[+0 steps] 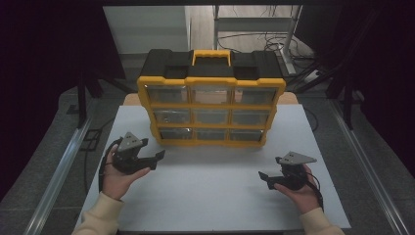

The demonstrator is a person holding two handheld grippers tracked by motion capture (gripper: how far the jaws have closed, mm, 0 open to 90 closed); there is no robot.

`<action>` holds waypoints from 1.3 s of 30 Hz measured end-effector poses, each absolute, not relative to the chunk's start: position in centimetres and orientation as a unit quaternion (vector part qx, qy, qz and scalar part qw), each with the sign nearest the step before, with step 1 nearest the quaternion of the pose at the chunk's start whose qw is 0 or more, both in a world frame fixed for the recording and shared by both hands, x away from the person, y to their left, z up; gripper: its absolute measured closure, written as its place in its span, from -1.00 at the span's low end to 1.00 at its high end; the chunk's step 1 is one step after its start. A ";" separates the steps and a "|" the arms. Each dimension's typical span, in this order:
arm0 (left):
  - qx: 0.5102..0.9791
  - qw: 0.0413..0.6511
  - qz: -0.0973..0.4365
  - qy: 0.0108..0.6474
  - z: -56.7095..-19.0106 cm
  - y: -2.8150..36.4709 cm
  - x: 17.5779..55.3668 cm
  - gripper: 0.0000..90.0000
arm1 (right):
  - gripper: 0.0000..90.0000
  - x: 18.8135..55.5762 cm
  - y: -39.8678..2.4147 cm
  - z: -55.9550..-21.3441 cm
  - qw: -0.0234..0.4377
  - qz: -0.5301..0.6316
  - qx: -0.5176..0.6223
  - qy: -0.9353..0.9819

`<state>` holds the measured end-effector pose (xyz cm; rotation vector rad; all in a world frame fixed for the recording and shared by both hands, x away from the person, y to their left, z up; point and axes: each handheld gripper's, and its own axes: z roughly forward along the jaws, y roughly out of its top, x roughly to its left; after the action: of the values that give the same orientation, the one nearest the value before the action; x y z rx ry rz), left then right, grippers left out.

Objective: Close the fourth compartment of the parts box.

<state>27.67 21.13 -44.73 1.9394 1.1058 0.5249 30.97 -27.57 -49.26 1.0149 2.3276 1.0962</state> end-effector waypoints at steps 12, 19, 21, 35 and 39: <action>0.771 0.387 0.205 0.463 -47.7 23.6 26.6 -0.48 | -0.69 31.2 -27.6 -49.5 0.179 0.391 0.365 0.825; 0.778 0.379 0.200 0.460 -48.4 23.3 26.9 -0.50 | -0.69 31.2 -27.8 -49.5 0.178 0.392 0.367 0.824; 0.778 0.378 0.201 0.461 -48.4 23.1 27.0 -0.50 | -0.69 31.1 -27.9 -49.5 0.179 0.391 0.367 0.825; 0.776 0.378 0.201 0.463 -48.5 23.3 27.4 -0.50 | -0.69 31.0 -27.9 -49.4 0.179 0.394 0.367 0.823; 0.775 0.379 0.200 0.464 -48.5 23.4 27.6 -0.50 | -0.69 31.1 -28.0 -49.3 0.179 0.396 0.367 0.822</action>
<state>27.55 23.41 -48.54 1.9814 1.1855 0.5122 31.06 -28.00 -49.35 1.0382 2.3243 1.1199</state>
